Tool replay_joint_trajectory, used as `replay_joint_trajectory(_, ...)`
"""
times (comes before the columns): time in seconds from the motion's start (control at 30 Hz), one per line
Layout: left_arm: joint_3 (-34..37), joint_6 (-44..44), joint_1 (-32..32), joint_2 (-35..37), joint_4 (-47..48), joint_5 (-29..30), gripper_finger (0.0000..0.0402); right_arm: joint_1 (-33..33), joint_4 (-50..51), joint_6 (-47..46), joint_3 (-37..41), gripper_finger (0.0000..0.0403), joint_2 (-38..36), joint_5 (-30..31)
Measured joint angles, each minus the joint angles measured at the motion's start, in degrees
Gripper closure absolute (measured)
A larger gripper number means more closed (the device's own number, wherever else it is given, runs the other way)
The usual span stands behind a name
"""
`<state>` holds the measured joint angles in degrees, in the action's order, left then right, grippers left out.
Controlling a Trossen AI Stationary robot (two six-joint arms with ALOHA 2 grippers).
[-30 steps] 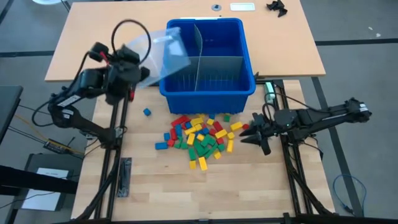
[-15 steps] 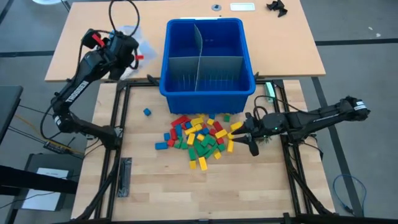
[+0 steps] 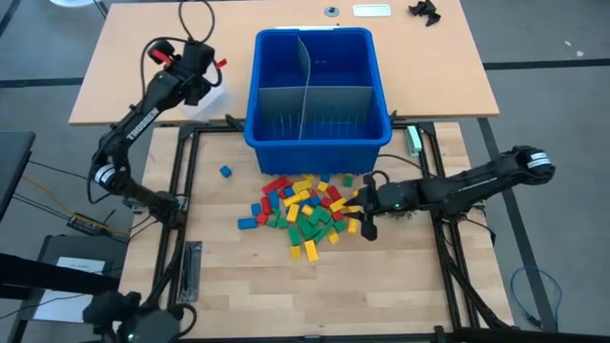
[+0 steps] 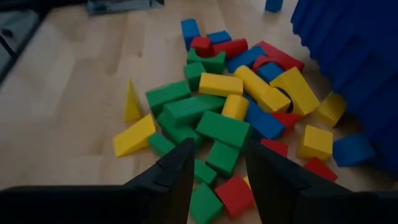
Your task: Sort Items/Unsort Items
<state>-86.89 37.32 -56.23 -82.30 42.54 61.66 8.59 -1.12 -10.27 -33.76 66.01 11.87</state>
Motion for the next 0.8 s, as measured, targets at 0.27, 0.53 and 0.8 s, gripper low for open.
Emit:
replay_joint_trajectory(0.27, 2.30, 0.64, 3.96, -3.65, 0.06, 1.31, 0.0384, -1.45, -3.81, 1.75, 0.01, 0.0259, 6.01, -0.10)
replay_joint_trajectory(0.53, 2.18, 1.26, 1.15, -9.75, -1.15, -2.61, 0.0383, -2.00, -4.88, 1.33, 0.01, 0.0259, 9.60, -3.62)
replay_joint_trajectory(0.8, -1.92, 0.76, 0.14, -9.31, -5.84, 1.06, 0.0383, -1.90, -5.55, 1.24, 0.01, 0.0259, 9.86, -3.58)
